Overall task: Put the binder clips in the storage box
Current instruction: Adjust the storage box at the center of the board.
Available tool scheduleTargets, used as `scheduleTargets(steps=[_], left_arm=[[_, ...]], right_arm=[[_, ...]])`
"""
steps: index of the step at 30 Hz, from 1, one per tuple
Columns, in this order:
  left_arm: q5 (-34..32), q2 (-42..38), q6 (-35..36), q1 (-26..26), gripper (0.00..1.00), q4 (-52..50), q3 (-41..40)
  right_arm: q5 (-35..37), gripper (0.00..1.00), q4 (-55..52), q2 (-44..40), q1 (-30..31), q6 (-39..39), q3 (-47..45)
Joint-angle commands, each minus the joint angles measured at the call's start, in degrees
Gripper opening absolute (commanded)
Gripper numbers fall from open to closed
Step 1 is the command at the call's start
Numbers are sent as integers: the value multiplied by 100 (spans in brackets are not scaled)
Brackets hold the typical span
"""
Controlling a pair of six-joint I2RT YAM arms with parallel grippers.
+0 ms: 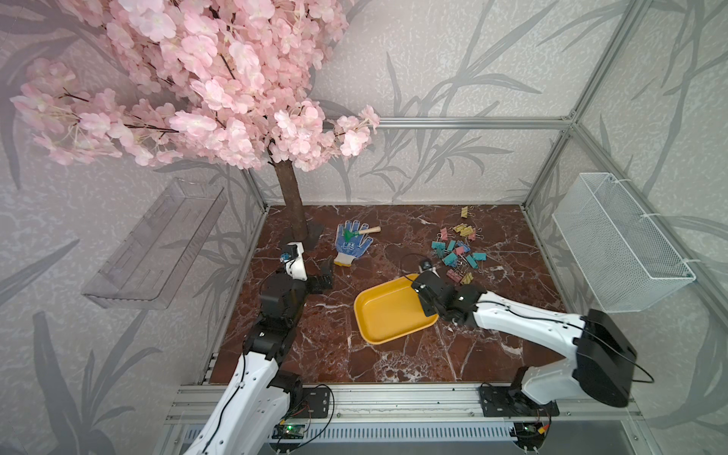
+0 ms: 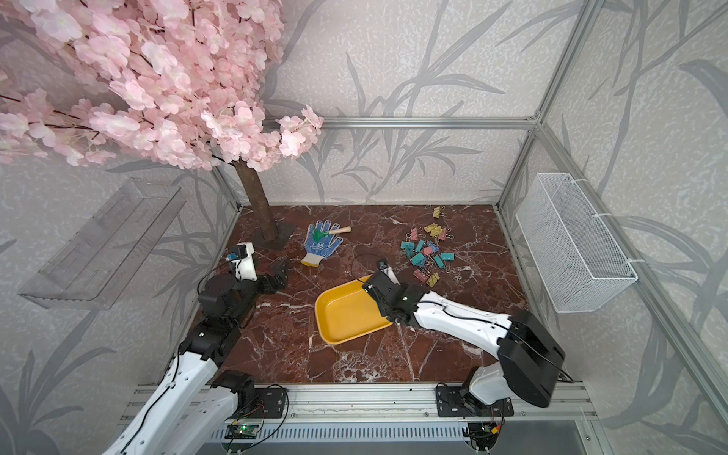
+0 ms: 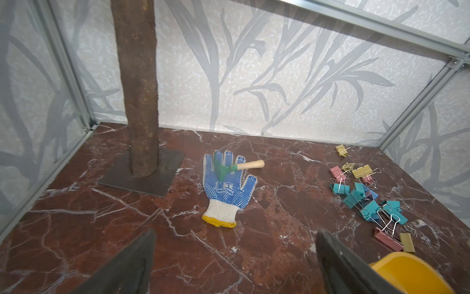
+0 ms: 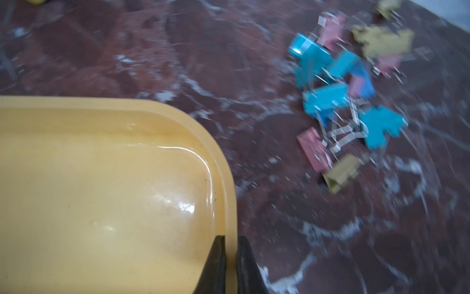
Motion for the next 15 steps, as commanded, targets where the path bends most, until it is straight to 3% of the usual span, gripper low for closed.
scheduleTargets(steps=[1, 5, 9, 15], left_arm=[[397, 581, 166, -152, 100, 481, 532], [466, 1069, 320, -418, 100, 780, 733], [784, 1170, 257, -504, 100, 969, 566], [719, 923, 493, -587, 100, 659, 383]], right_arm=[[507, 0, -998, -819, -2, 2265, -761], [105, 0, -1253, -1658, 4, 2715, -1461], [-249, 0, -1046, -1971, 3, 2444, -1749], [-228, 22, -506, -1773, 0, 1736, -1744]])
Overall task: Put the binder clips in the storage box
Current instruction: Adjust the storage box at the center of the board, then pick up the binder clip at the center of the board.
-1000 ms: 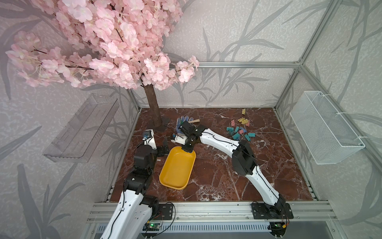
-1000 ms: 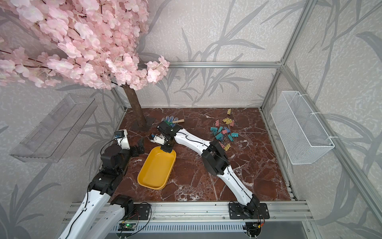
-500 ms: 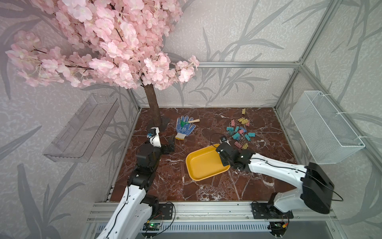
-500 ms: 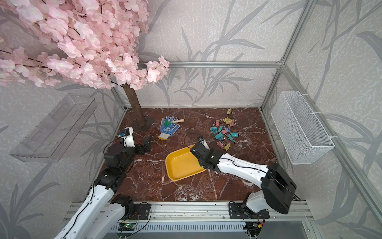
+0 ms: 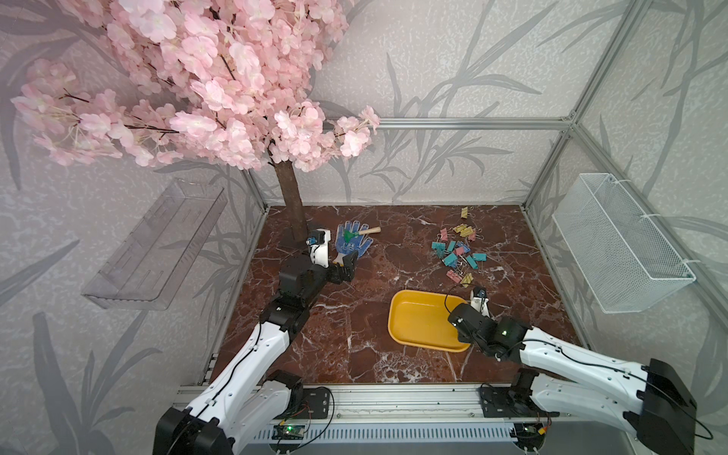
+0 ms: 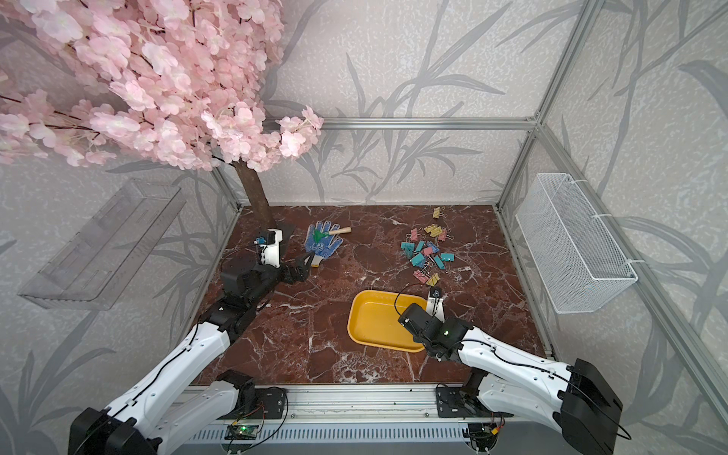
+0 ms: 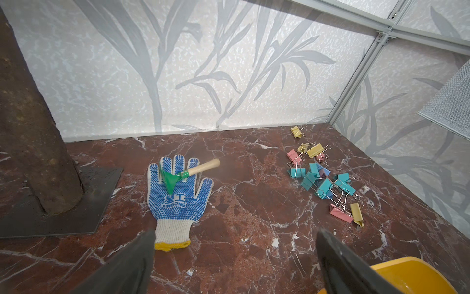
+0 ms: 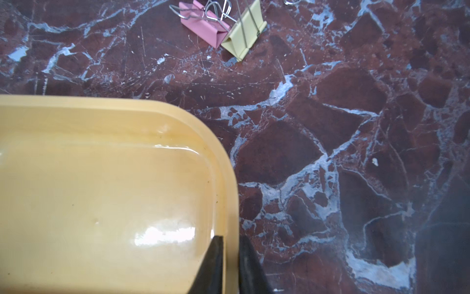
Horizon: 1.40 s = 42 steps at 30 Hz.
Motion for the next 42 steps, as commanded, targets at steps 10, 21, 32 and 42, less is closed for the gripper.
scheduleTargets(steps=[10, 21, 32, 42], left_arm=[[-329, -285, 478, -324, 100, -229, -101], [-388, -283, 508, -324, 100, -287, -79], [-268, -192, 450, -351, 100, -306, -69], [-294, -88, 456, -377, 100, -410, -15]], right_arm=[[-296, 24, 718, 651, -37, -1134, 311], [-2206, 55, 685, 870, -2463, -1667, 1727], [-2497, 41, 305, 3359, -2993, -2573, 3329], [-945, 48, -148, 4666, -2401, -3993, 4213]])
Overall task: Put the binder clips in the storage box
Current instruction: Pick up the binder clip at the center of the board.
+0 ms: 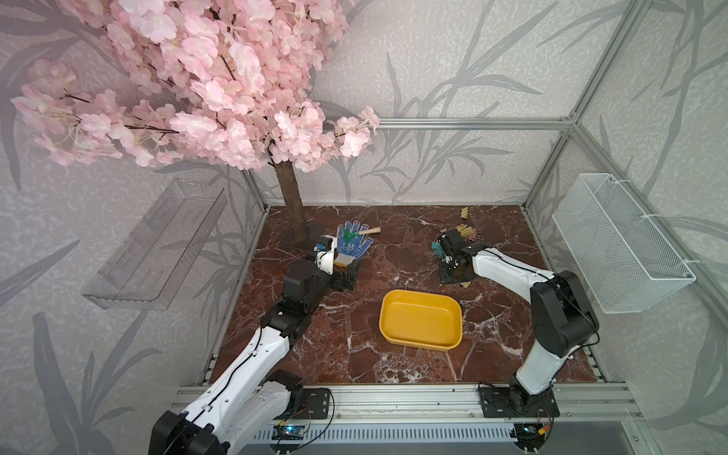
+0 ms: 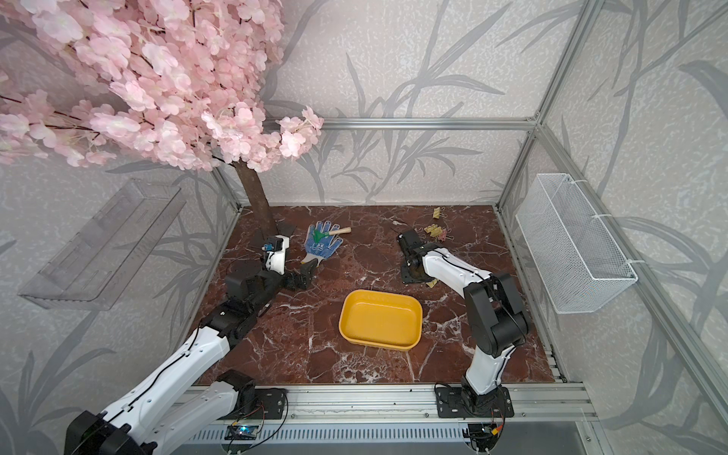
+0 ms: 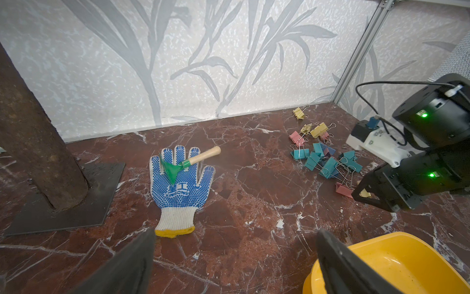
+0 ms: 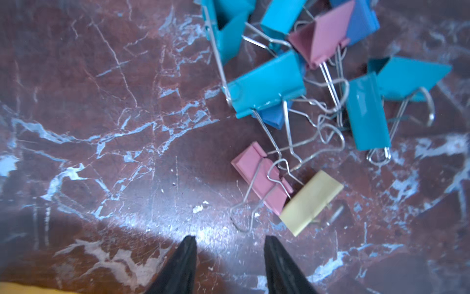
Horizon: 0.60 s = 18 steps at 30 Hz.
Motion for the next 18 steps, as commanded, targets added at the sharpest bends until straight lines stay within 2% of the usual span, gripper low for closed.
scheduleTargets(steps=[1, 4, 8, 11, 13, 16, 18], left_arm=[[16, 25, 48, -16, 100, -92, 82], [-15, 21, 70, -25, 100, -123, 97], [-20, 26, 83, -34, 100, -126, 87], [24, 53, 87, -34, 100, -130, 95], [107, 72, 84, -42, 100, -109, 90], [662, 70, 139, -43, 100, 33, 61], [1308, 65, 184, -59, 100, 226, -9]], right_arm=[[837, 48, -431, 367, 162, -481, 400], [1079, 48, -608, 648, 201, -651, 582], [1273, 40, -600, 770, 282, -803, 599], [1448, 30, -568, 789, 338, -813, 563], [1485, 19, -550, 777, 349, -808, 557], [1467, 4, -514, 748, 356, -821, 582], [1418, 0, -497, 711, 356, -837, 605]])
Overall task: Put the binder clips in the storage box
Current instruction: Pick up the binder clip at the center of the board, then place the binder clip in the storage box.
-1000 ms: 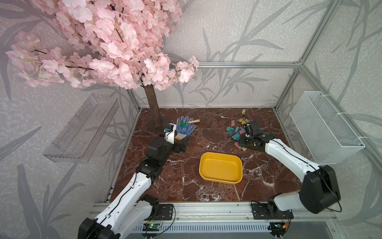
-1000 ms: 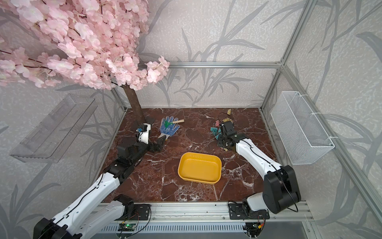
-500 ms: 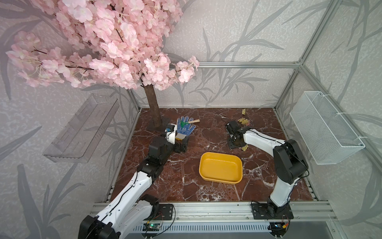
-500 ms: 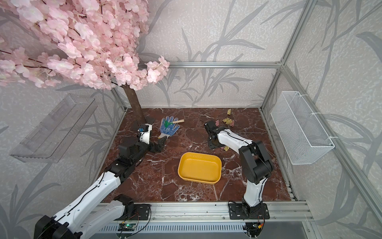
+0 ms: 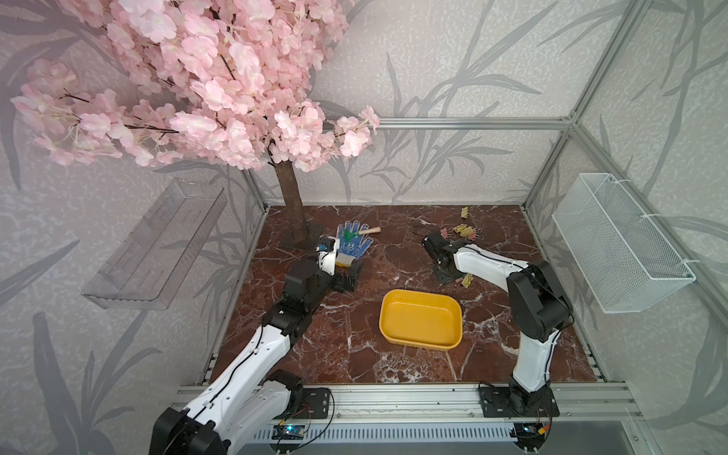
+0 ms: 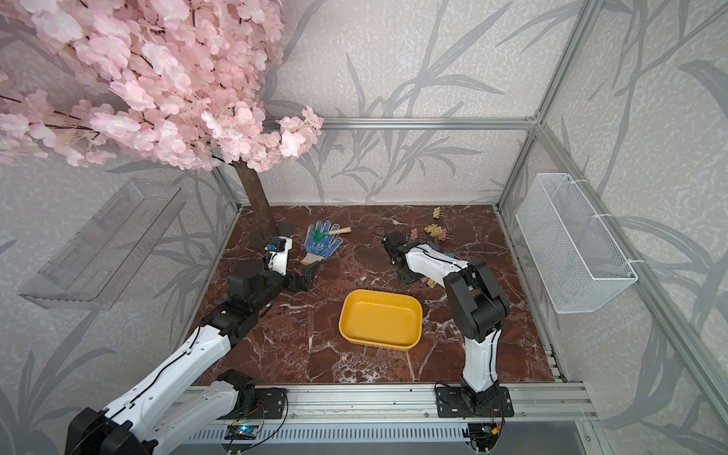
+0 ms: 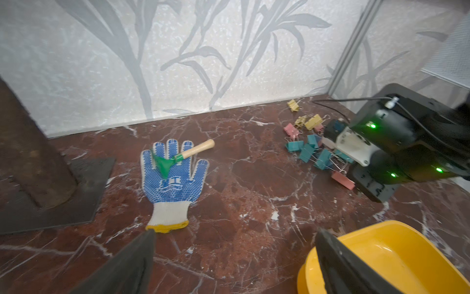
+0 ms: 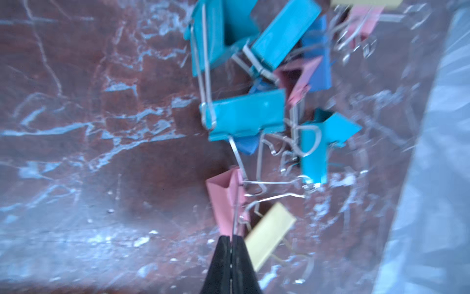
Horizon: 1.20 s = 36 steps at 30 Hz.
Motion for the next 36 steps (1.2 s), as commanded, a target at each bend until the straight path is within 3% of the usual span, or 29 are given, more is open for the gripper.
scheduleTargets(steps=[1, 6, 14, 20, 22, 25, 28, 30, 36], left_arm=[[1112, -6, 133, -64, 100, 422, -47], [1711, -11, 286, -265, 100, 560, -91], [1352, -183, 430, -403, 100, 506, -130], [331, -316, 487, -421, 100, 235, -108], [153, -351, 496, -416, 100, 197, -108], [190, -393, 484, -417, 100, 246, -113], [272, -371, 454, -418, 100, 280, -121], [288, -336, 430, -420, 100, 270, -112], [208, -344, 463, -418, 100, 220, -119]], right_arm=[[-210, 0, -83, -33, 25, 21, 46], [-559, 0, -19, -485, 34, 160, 49], [-2102, 0, 576, -2417, 34, 1216, -632], [-3594, 0, 1130, -4516, 152, 3362, -2173], [-3571, 0, 1210, -5266, 458, 4399, -2768], [-3026, 0, 1125, -6090, 1400, 5657, -3484], [-2498, 0, 1136, -6151, 2304, 6692, -3823], [-2215, 0, 1357, -5899, 2697, 6976, -3850], [-1748, 0, 858, -3828, 2803, 7224, -2715]])
